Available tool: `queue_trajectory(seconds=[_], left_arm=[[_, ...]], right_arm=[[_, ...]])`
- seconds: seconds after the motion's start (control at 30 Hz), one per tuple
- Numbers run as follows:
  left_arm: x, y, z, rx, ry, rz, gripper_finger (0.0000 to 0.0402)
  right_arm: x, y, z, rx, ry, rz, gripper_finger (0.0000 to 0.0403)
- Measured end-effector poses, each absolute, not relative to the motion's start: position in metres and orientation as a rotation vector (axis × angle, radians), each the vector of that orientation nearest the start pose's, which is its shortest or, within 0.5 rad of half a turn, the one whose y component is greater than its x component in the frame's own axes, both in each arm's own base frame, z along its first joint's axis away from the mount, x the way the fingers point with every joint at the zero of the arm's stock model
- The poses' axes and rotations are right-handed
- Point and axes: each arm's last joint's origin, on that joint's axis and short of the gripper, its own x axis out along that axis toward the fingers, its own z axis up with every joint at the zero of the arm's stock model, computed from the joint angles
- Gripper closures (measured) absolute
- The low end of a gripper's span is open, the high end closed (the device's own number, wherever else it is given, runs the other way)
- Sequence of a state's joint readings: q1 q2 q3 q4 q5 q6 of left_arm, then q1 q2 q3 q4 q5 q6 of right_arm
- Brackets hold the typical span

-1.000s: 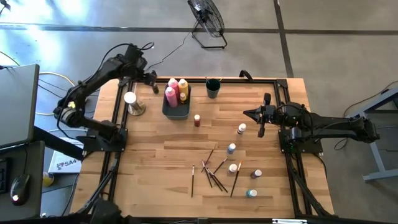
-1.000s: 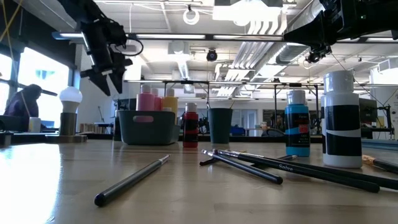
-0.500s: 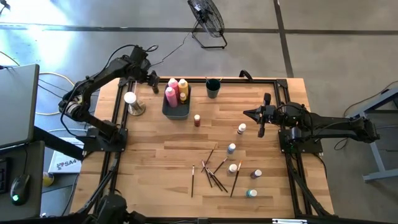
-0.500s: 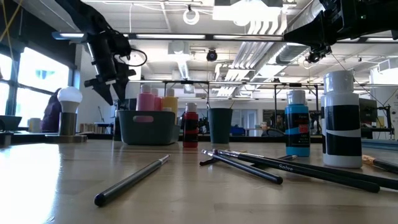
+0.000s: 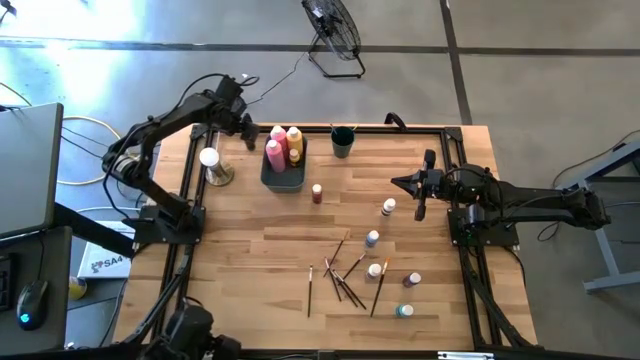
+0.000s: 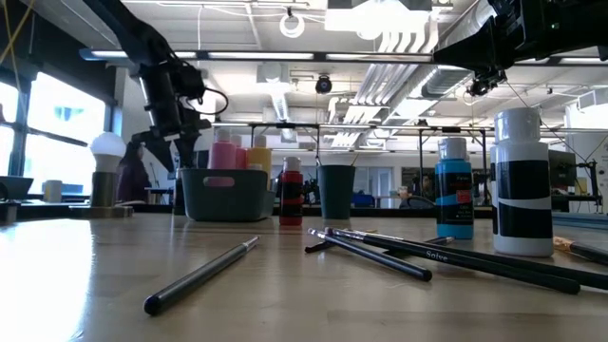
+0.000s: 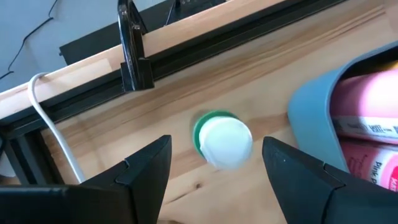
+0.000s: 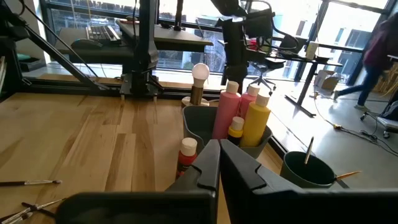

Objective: Pick & Place Paint Supplies
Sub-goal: Put the small green paint bottle into the green bin

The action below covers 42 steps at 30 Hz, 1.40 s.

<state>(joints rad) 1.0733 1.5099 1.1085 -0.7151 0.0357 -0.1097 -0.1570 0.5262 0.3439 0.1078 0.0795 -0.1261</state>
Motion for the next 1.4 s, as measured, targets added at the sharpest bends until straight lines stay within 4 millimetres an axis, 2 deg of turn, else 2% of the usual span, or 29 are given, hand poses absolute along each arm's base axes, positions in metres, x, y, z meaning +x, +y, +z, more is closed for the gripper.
queue_trajectory(seconds=[0.23,1.1,1.4], left_arm=[[0.144,0.264,0.233,-0.709,0.951,0.982,0.0153],[0.146,0.265,0.233,-0.703,0.925,0.982,0.0153],[0.143,0.26,0.215,-0.713,0.948,0.973,0.0153]], right_arm=[[0.138,-0.024,0.243,-0.122,0.089,-0.232,0.0398],[0.138,-0.024,0.243,-0.122,0.09,-0.231,0.0398],[0.138,-0.024,0.243,-0.122,0.089,-0.232,0.0398]])
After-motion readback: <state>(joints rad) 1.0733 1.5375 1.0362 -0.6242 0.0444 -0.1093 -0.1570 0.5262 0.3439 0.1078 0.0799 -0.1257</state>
